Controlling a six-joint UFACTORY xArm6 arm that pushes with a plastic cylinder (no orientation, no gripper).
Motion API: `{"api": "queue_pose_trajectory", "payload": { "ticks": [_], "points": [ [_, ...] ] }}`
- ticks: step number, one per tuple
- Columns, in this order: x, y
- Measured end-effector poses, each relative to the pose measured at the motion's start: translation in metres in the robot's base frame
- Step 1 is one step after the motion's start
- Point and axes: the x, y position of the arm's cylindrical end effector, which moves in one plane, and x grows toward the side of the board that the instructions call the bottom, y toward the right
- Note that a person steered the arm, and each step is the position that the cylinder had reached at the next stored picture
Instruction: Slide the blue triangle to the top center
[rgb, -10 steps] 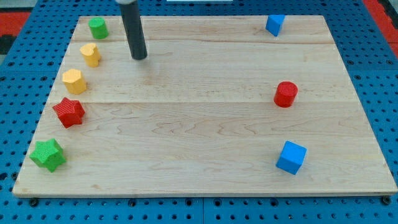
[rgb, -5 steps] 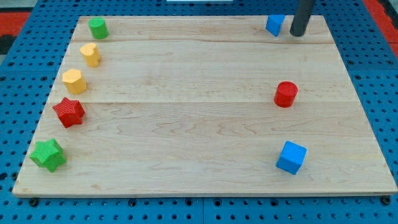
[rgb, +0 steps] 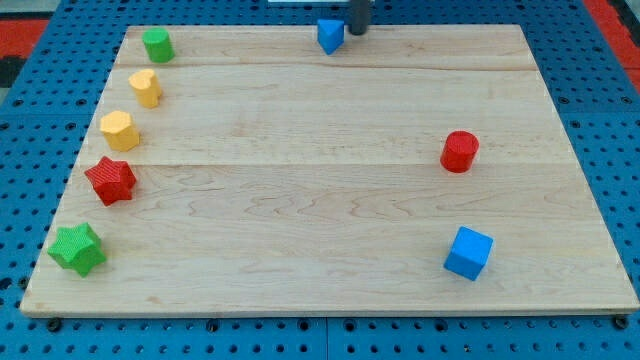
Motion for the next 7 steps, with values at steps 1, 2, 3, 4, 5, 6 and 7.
{"api": "queue_pose_trajectory", "payload": {
  "ticks": [1,2,3,4,5,6,7],
  "points": [
    [0.012,-0.072],
    [0.019,-0.079],
    [0.036,-0.154],
    [0.062,-0.193],
    [0.063,-0.14],
    [0.06,-0.087],
    [0.057,-0.071]
  ]
}}
